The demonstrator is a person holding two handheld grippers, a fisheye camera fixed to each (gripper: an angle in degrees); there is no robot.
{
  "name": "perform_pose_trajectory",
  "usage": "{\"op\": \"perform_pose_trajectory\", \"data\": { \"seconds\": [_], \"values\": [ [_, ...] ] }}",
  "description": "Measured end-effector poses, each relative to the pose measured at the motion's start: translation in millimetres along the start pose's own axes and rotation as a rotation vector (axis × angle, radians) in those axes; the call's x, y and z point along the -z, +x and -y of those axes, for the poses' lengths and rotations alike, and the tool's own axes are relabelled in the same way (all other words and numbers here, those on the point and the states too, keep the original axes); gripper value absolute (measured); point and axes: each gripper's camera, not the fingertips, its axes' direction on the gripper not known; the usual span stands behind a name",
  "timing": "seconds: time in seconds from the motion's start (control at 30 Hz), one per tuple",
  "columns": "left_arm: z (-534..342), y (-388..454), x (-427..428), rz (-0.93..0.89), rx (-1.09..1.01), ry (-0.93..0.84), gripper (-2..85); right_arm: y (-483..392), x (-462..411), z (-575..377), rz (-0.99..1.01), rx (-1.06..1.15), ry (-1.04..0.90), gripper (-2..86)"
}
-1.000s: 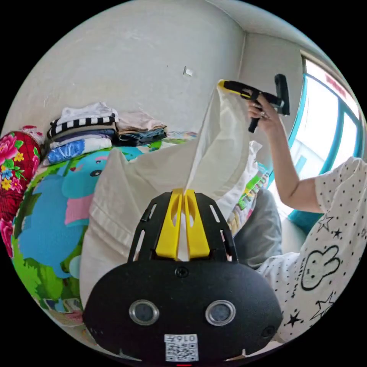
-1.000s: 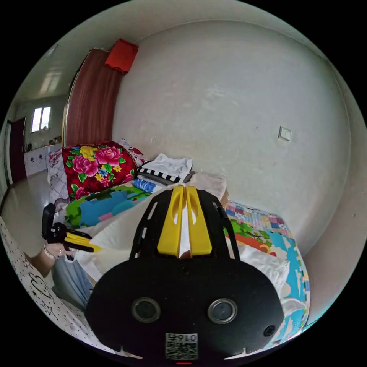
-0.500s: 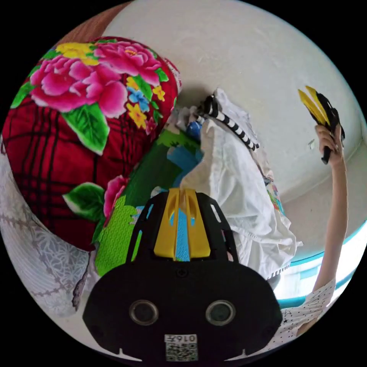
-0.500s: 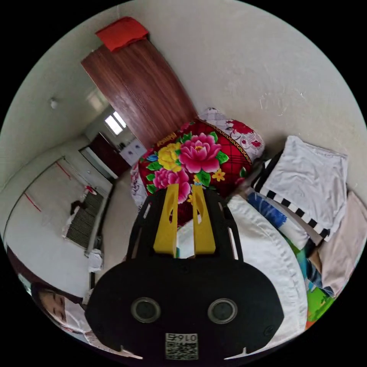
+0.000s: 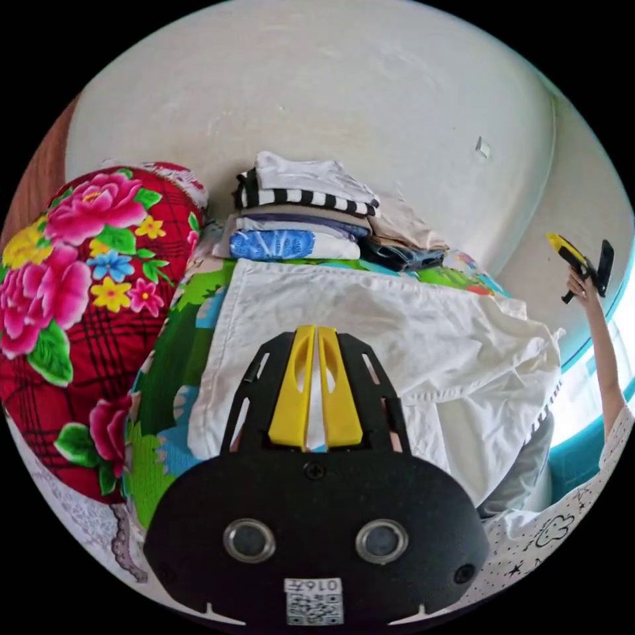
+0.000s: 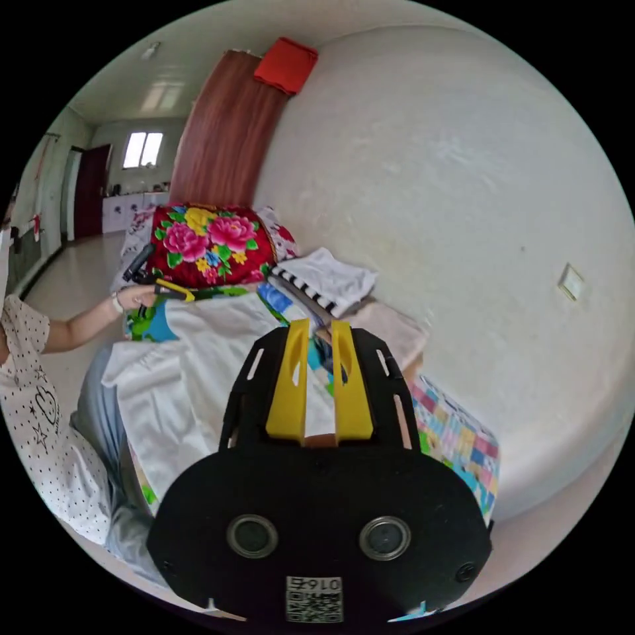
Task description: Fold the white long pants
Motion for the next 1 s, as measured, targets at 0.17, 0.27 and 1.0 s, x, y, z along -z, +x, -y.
{"op": "perform_pose_trajectory", "data": {
  "seconds": [0.17, 0.27, 1.0],
  "values": [
    [53, 61, -94, 0.182, -0.172, -0.154, -1.0, 47, 39, -127, -0.302, -0.141, -0.324, 11.4],
    [74, 78, -150, 0.275, -0.203, -0.232, -1.0, 95, 49, -198, -0.439, -0.37, -0.476, 13.1],
    [138, 118, -317, 0.117, -0.207, -0.268, -1.0, 266, 10, -446, -0.086, -0.795, -0.638, 0.3]
  ]
}}
